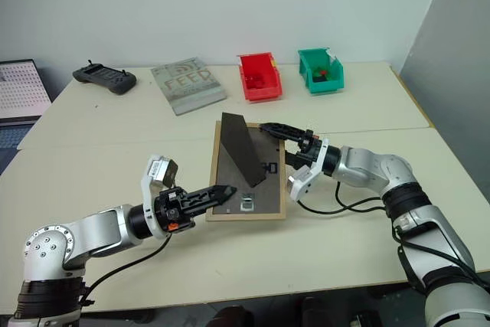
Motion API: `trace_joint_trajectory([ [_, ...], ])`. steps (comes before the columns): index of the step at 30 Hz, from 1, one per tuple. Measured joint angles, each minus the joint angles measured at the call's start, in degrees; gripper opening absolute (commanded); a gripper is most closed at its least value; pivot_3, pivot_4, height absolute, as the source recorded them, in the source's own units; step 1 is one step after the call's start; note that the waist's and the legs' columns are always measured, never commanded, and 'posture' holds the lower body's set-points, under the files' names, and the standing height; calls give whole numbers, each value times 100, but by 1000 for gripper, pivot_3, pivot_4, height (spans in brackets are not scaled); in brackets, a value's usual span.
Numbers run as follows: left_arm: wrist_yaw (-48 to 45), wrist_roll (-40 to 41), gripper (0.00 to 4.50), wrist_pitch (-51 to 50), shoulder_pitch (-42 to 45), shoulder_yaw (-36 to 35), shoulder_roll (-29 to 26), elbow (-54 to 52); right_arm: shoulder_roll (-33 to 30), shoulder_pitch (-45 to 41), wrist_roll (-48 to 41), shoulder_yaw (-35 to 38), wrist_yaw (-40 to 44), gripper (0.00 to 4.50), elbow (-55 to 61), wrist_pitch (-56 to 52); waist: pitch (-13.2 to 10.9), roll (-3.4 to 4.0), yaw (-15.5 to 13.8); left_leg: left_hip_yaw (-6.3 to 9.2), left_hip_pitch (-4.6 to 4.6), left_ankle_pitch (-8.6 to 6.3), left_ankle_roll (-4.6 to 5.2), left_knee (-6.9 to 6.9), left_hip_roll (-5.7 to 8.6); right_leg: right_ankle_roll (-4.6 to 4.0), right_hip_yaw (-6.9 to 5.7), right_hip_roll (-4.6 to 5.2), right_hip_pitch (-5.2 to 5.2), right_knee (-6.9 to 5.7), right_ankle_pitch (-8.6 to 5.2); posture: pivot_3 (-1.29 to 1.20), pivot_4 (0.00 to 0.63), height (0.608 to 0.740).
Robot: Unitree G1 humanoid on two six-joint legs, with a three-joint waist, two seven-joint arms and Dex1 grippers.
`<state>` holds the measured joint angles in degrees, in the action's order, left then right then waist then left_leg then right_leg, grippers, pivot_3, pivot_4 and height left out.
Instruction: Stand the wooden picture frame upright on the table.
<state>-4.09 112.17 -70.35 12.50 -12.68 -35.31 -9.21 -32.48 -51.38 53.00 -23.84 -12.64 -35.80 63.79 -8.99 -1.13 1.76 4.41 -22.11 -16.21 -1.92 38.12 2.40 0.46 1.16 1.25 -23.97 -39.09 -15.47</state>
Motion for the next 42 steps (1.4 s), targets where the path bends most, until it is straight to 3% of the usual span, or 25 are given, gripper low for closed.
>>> trace_joint_trajectory([
  [3, -42, 41, 1435, 81, -32, 81, -15, -10, -21, -23, 99, -21, -30, 1640, -55, 48, 0, 0, 9, -2, 1, 0, 0, 0, 0, 0, 2, 0, 0, 0, 0, 0, 150, 740],
  [6, -68, 83, 1435, 158, -54, 117, -33, -26, -60, -130, 149, -53, -30, 1596, -68, 72, 0, 0, 11, -2, 2, 0, 0, -2, -1, 0, 1, -1, 0, -1, 0, 0, 150, 740],
  [14, 213, 34, 3235, 644, -23, 131, -418, -340, -148, -174, -15, -130, 55, 1337, -597, 252, -4, -6, 3, -3, 18, 0, 1, -3, -3, -1, 0, -1, 21, 3, -1, 0, 150, 740],
  [18, 117, -250, 4146, 833, 515, -146, -1073, -348, -102, -191, -1114, -158, 1150, 1336, -1325, 307, -12, -19, 13, -2, 29, -1, 2, -3, -7, -2, -5, -2, 42, 13, -1, 0, 150, 740],
  [20, -32, -487, 4500, 832, 572, -329, -1466, -568, 67, -45, -2563, -140, 2558, 1335, -1398, -157, -14, -25, 38, 1, 35, -1, 4, -3, -16, -3, -11, -3, 57, 30, -2, 0, 150, 740],
  [23, -333, -1214, 4500, 834, 286, -477, -1831, -1188, 420, 402, -4988, 132, 4868, 1331, -751, -1962, -18, -16, 78, 5, 33, -3, 7, -5, -21, -4, -11, -4, 58, 39, -2, 0, 150, 740],
  [24, -433, -1828, 4500, 956, 33, -490, -1883, -1572, 522, 545, -5863, 298, 5685, 1331, -325, -3093, -24, -6, 81, 7, 32, -4, 9, -6, -21, -4, -10, -3, 57, 42, -2, 0, 150, 740],
  [27, -515, -2942, 4500, 1363, -283, -454, -1808, -2129, 586, 568, -6910, 533, 6579, 1331, 230, -4838, -27, -1, 43, 17, 26, -6, 10, -11, -19, -6, -20, -3, 43, 27, -3, 0, 150, 740],
  [29, -608, -4469, 4500, 2172, -637, -170, -1720, -2652, 850, 445, -7602, 787, 7033, 1331, 486, -6307, -27, 1, 21, 15, 35, -13, 23, -18, -15, -8, -15, -4, 42, 18, -3, 0, 150, 740],
  [32, -731, -5979, 4500, 2943, -1061, 396, -1576, -2843, 1218, 73, -7906, 928, 7309, 1331, 256, -7342, -32, 9, -4, 15, 37, -14, 23, -22, -10, -11, -14, -3, 39, 14, -1, 0, 150, 740],
  [34, -733, -6425, 4500, 3251, -1190, 530, -1262, -2861, 1426, -203, -7884, 994, 7405, 1331, -209, -7501, -32, 9, -10, 16, 33, -14, 23, -19, -10, -11, -16, -2, 38, 16, -1, 0, 150, 740],
  [38, -608, -7090, 4500, 3605, -1411, 844, -553, -2956, 2005, -715, -7606, 1223, 7397, 1331, -1707, -7404, -30, 4, -54, 16, 24, -15, 25, -16, -6, -10, -21, 5, 38, 21, 0, 0, 150, 740],
  [42, -596, -7216, 4500, 3584, -1597, 871, -324, -3214, 2209, -725, -7206, 1308, 7293, 1331, -2649, -7316, -30, 3, -52, 13, 18, -16, 26, -16, -5, -9, -17, 6, 30, 16, 0, 0, 150, 740],
])
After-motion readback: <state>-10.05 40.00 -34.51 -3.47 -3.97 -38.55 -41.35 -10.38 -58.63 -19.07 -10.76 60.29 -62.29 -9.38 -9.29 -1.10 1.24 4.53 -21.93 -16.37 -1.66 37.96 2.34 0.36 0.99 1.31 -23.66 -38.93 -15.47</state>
